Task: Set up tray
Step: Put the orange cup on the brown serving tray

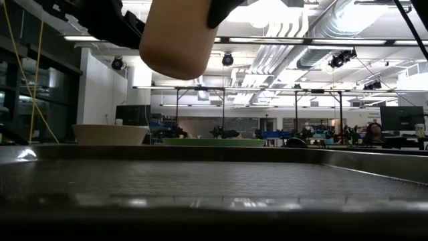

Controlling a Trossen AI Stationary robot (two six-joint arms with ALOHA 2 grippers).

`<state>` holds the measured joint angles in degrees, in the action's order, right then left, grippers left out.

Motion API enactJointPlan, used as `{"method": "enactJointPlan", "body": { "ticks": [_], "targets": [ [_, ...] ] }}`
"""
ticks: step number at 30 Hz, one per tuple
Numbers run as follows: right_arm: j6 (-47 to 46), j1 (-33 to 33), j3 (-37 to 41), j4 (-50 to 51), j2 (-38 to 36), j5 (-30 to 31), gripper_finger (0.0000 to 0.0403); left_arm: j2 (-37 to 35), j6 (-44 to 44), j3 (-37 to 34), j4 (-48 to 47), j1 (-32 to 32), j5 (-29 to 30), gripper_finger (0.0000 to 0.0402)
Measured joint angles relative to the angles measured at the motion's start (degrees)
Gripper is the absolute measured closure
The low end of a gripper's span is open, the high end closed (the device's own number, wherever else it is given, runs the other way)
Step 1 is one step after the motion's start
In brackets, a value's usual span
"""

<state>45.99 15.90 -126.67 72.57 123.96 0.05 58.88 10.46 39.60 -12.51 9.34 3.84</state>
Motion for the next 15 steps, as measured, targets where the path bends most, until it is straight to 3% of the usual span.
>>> {"method": "enactJointPlan", "body": {
  "ticks": [15],
  "targets": [
    [2.11, 0.45, 0.02, -0.42, 0.00, -1.09, 0.0403, 0.32, -0.18, -0.01, 2.92, 0.00, -1.18, 0.0328]
  ]
}}
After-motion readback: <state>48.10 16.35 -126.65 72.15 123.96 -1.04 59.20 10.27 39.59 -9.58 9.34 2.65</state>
